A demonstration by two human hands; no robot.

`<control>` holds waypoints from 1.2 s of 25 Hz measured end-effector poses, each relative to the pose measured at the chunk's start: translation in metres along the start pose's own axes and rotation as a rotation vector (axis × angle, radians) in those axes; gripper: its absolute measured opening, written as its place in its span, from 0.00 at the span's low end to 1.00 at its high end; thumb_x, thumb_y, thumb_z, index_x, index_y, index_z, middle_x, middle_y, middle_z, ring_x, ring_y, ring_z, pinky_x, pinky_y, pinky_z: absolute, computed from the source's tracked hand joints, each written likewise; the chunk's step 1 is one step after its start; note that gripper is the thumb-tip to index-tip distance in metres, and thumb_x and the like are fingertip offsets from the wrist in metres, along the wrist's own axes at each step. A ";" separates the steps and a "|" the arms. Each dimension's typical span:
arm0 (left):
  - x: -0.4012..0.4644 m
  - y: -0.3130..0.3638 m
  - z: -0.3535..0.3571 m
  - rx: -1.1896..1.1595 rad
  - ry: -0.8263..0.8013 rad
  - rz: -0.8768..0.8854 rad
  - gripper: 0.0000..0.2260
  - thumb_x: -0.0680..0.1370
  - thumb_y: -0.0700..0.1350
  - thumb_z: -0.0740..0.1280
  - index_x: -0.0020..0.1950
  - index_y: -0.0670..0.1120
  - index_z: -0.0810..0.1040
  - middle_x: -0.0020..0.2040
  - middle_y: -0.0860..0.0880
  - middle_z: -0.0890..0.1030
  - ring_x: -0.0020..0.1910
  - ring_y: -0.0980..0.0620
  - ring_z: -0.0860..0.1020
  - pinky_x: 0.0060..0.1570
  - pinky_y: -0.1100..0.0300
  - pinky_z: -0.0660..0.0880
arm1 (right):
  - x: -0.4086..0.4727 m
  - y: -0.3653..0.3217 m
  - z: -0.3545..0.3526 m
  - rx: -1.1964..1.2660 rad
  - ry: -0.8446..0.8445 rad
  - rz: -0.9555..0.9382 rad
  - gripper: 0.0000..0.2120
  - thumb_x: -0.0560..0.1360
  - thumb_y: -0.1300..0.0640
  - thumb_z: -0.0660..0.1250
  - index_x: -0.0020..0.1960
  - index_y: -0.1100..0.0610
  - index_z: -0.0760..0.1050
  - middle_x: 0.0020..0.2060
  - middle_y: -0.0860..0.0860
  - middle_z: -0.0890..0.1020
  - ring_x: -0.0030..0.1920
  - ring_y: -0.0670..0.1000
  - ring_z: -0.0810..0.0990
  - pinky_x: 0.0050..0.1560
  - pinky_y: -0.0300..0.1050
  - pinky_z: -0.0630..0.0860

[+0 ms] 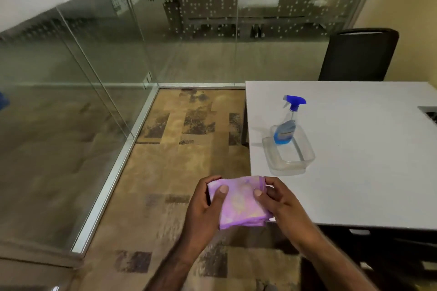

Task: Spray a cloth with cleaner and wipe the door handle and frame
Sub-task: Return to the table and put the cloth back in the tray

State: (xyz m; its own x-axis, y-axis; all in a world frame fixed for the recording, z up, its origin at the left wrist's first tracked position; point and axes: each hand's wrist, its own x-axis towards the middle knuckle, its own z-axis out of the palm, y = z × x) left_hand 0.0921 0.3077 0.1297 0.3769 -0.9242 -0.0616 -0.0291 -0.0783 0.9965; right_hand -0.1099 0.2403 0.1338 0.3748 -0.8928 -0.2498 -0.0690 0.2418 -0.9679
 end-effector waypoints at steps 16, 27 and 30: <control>0.058 -0.012 0.221 -0.137 -0.010 -0.279 0.13 0.77 0.34 0.77 0.60 0.44 0.84 0.48 0.51 0.91 0.47 0.55 0.89 0.44 0.65 0.83 | 0.033 0.015 -0.237 -0.013 0.208 0.134 0.14 0.82 0.58 0.75 0.66 0.47 0.82 0.56 0.49 0.90 0.51 0.53 0.91 0.51 0.49 0.88; 0.162 -0.027 0.275 0.147 0.086 -0.157 0.20 0.79 0.35 0.75 0.66 0.54 0.81 0.48 0.49 0.88 0.43 0.56 0.88 0.39 0.66 0.83 | 0.147 0.006 -0.275 -0.373 0.363 0.083 0.11 0.77 0.55 0.80 0.58 0.48 0.87 0.48 0.45 0.89 0.44 0.53 0.89 0.48 0.51 0.86; 0.198 -0.046 0.280 0.227 0.099 -0.161 0.24 0.79 0.38 0.76 0.67 0.62 0.77 0.46 0.55 0.87 0.43 0.64 0.85 0.36 0.71 0.78 | 0.187 0.010 -0.276 -0.424 0.355 0.100 0.12 0.77 0.56 0.79 0.60 0.49 0.86 0.44 0.41 0.88 0.37 0.39 0.86 0.39 0.31 0.79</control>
State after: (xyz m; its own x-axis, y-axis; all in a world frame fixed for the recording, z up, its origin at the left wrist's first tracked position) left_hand -0.0914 0.0241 0.0555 0.4819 -0.8529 -0.2011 -0.1633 -0.3129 0.9356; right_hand -0.2958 -0.0286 0.0693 0.0186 -0.9643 -0.2641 -0.4813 0.2229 -0.8477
